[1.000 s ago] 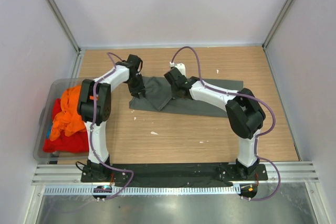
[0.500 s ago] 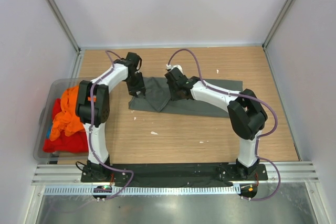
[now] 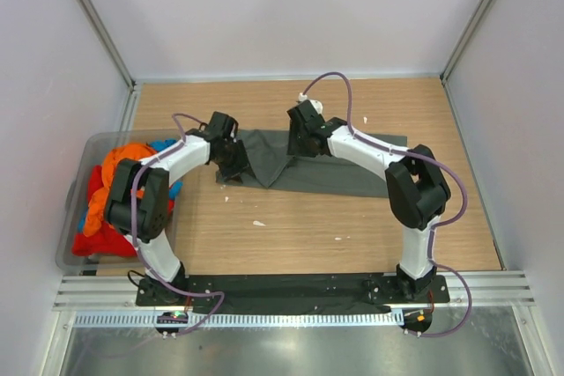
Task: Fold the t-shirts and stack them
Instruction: Fold the tshirt
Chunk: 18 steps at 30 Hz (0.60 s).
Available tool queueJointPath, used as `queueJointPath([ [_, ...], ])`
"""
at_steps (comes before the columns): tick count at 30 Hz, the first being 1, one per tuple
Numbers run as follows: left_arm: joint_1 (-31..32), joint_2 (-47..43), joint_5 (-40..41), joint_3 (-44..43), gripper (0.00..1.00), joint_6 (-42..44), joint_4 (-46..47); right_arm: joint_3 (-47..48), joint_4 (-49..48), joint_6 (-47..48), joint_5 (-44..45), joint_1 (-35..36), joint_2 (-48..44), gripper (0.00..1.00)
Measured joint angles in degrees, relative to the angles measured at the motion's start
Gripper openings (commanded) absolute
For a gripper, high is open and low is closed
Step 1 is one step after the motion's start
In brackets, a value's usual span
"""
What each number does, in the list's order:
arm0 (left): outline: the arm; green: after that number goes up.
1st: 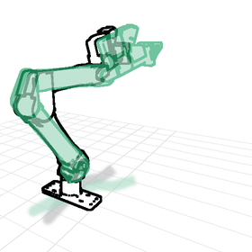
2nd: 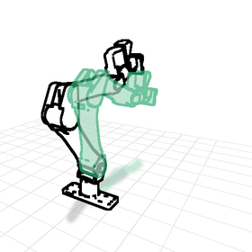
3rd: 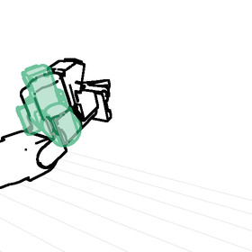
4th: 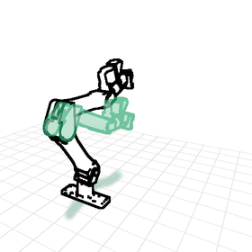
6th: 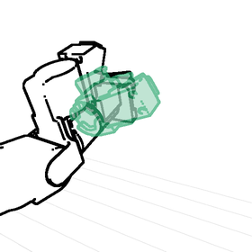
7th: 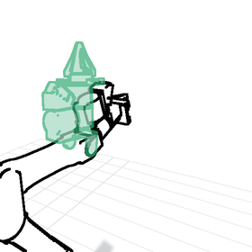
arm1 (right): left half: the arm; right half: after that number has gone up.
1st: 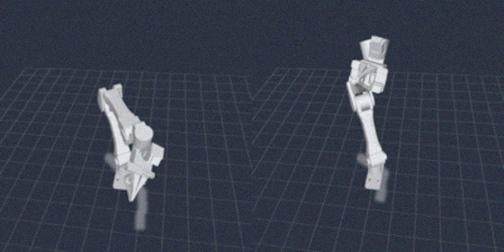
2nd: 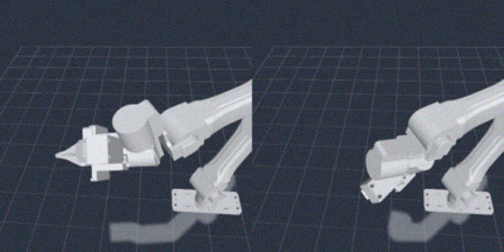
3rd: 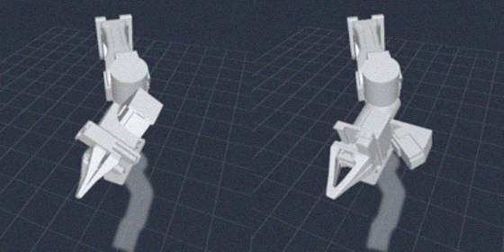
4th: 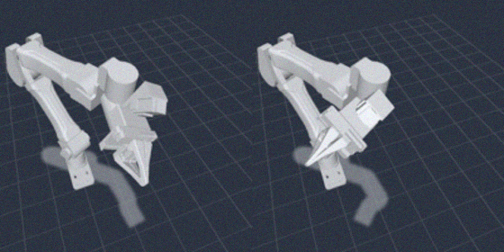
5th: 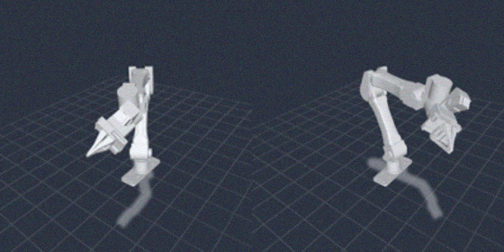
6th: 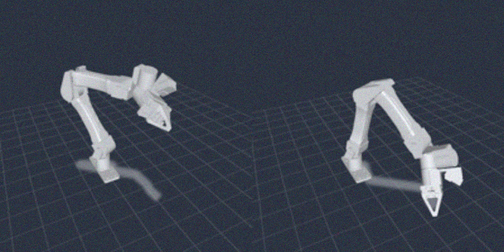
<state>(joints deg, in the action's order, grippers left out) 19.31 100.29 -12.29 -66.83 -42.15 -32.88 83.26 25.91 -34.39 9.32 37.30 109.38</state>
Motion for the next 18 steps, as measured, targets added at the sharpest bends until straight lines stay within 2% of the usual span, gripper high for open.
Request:
queueJointPath([
  [7,4.5,-0.3,-0.1,5.9,0.48,-6.6,7.0,0.4,-0.3,-4.2,-1.8,-1.8,2.4,0.42],
  [14,6.5,-1.9,2.5,7.5,0.47,-10.6,11.6,0.4,-1.4,-6.3,-3.5,-2.2,2.5,0.42],
  [18,7.0,-2.1,3.3,7.6,0.43,-12.0,13.3,0.4,-1.9,-6.8,-4.2,-2.2,2.5,0.41],
])
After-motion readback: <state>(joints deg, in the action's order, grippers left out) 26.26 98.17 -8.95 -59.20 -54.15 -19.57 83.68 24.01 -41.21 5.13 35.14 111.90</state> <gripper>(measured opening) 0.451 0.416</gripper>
